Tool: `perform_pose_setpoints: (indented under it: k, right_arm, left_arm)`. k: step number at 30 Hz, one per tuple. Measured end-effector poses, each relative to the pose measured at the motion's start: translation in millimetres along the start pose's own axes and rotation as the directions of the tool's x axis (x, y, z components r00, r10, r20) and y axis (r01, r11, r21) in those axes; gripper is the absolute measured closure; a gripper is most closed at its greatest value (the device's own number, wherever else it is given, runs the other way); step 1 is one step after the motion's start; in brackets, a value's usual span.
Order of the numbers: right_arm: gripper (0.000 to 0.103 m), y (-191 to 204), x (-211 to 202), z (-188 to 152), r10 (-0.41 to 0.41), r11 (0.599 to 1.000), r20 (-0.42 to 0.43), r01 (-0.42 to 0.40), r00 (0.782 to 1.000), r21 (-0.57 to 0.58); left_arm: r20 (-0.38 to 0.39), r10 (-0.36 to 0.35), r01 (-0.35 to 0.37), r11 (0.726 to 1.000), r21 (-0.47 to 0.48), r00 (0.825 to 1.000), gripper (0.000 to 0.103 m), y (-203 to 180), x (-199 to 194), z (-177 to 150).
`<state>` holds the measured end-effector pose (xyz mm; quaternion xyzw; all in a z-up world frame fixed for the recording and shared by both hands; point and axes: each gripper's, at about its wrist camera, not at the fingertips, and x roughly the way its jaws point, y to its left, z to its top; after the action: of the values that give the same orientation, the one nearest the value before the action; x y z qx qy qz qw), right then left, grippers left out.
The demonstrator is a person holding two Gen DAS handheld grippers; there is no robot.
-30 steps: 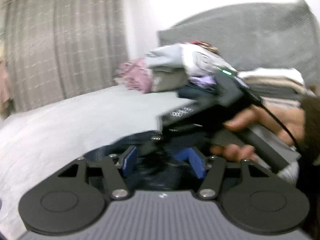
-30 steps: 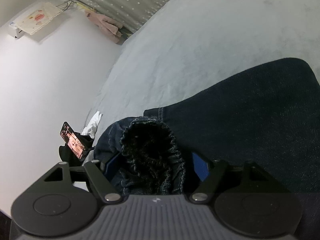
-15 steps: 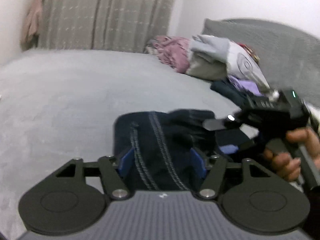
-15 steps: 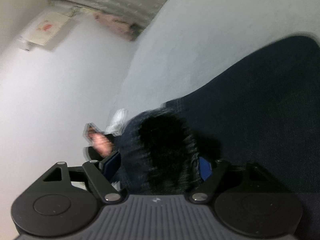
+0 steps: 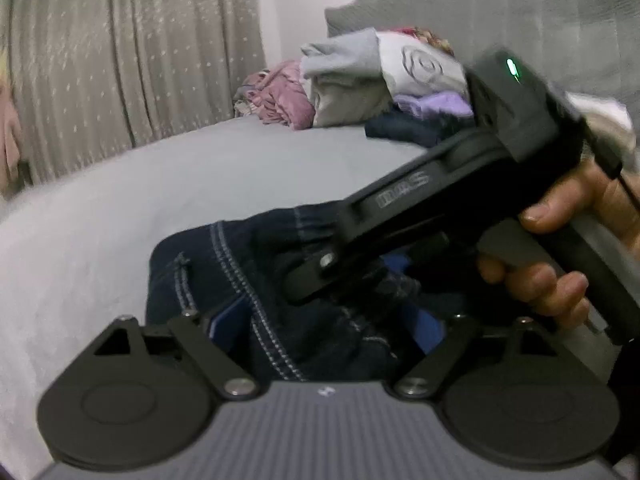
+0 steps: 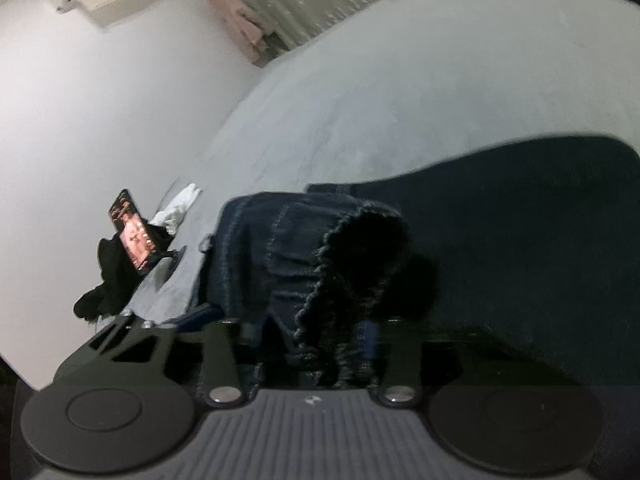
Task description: Fold clothes
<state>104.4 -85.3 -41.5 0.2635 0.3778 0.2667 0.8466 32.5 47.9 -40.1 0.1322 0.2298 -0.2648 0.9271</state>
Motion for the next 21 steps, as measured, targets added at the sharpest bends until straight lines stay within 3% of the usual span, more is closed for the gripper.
perform_pose_setpoints:
  k: [6,8,10,15,18,21]
  right_arm:
    - [0.076,8.6,-27.4,14.7,0.071,0.997,0.030,-0.072,0.997,0.030]
    - [0.076,5.6,-38.7,23.4,0.092,0.994,0.045,-0.094,0.995,0.059]
    - [0.076,2.1,-52.8,25.1,0.096,0.992,0.061,-0.100,0.994,0.072]
    - [0.076,-11.2,-84.1,28.5,0.086,0.991,0.098,-0.095,0.991,0.092]
    - [0.076,-22.9,-103.2,27.0,0.077,0.990,0.110,-0.089,0.991,0.108]
    - [0.076,-35.1,-114.8,25.7,0.064,0.988,0.111,-0.078,0.992,0.130]
  left_arm:
    - [0.140,-0.065,0.078,0.993,-0.086,0.988,0.015,29.3,-43.3,16.9]
    - [0.216,-0.095,0.139,0.970,-0.199,0.972,0.013,54.7,-60.5,19.1]
    - [0.247,-0.086,0.153,0.951,-0.267,0.965,0.012,69.4,-67.0,19.3]
    - [0.221,-0.057,0.148,0.895,-0.420,0.974,0.014,96.9,-53.0,16.3]
    - [0.206,-0.070,0.154,0.891,-0.428,0.976,0.015,95.4,-44.8,19.7]
    - [0.194,-0.095,0.166,0.905,-0.391,0.976,0.017,80.5,-39.4,20.9]
